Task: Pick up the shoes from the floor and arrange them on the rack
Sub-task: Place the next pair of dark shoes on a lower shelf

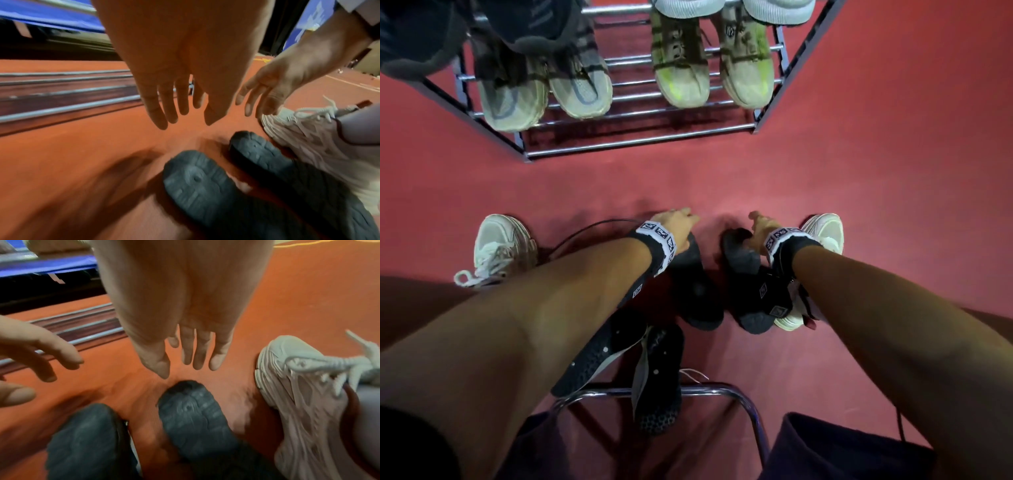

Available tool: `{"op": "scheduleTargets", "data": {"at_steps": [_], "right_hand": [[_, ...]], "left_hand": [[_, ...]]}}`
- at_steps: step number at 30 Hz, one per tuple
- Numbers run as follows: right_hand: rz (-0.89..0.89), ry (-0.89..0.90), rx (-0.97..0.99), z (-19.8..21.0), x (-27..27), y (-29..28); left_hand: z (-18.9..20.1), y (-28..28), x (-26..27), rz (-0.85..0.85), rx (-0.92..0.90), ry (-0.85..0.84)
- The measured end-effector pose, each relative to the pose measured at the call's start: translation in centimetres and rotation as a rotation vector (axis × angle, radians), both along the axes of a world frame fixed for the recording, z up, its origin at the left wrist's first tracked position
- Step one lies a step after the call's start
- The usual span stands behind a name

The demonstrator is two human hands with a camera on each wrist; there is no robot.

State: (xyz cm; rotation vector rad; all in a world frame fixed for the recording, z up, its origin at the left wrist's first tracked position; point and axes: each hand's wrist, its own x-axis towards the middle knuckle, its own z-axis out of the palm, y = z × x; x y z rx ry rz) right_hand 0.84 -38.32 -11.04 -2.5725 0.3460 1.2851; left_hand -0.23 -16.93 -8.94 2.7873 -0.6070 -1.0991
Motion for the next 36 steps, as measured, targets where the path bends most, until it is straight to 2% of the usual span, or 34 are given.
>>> {"op": "scheduleTargets", "data": {"at_steps": [4,6,10,15,18,21,23,24,26,27,28,30,31,33,36], "right_hand": [[-0.024,0.037,-0.050,-1.5,-1.7,-0.8],[-0.029,0.093,-0.035,-2.4,-2.1,-1.1],[-0.034,0.177,-0.024,-7.4,-2.8,-2.9],[-0.131,0.114,0.008,-5.0,-2.6,-1.5],[-0.150,0.116,0.115,-4.3,-1.6,-1.5],[-0.124,0.133,0.295,-4.0,-0.4,-0.7],[-0.222,0.108,0.445,-3.1,0.8,0.4],[-0.269,0.077,0.509,-2.2,1.5,1.0],[-0.338,0.011,0.644,-0.4,3.0,2.0],[-0.367,-0.012,0.730,0.7,3.7,2.3],[-0.400,-0.030,0.802,1.5,4.2,2.6],[-0.461,-0.063,0.905,3.0,4.9,3.0],[-0.467,-0.067,0.950,3.6,5.0,3.2],[-0.427,-0.008,1.022,4.3,4.9,3.0],[-0.378,0.040,1.023,4.8,4.5,2.6]], "left_hand": [[-2.6,0.4,-1.4,-0.012,0.022,0.031],[-3.5,0.5,-1.7,0.073,0.042,0.072],[-5.9,0.6,-1.5,0.203,0.077,0.184],[-7.8,0.6,-0.8,0.313,0.073,0.244],[-7.6,0.5,0.0,0.376,0.071,0.252],[-7.1,0.7,0.7,0.359,0.077,0.230],[-6.7,1.1,0.8,0.384,0.049,0.208],[-6.5,1.1,0.9,0.445,0.012,0.187],[-5.7,0.8,1.3,0.689,-0.126,0.134],[-5.1,0.6,1.7,0.874,-0.230,0.176],[-4.2,0.3,2.0,1.088,-0.359,0.310],[-2.4,0.0,2.8,1.427,-0.579,0.707],[-1.6,0.2,3.1,1.506,-0.663,0.840],[-0.1,0.6,3.4,1.492,-0.770,0.906],[0.3,0.6,3.2,1.494,-0.775,1.052]]}}
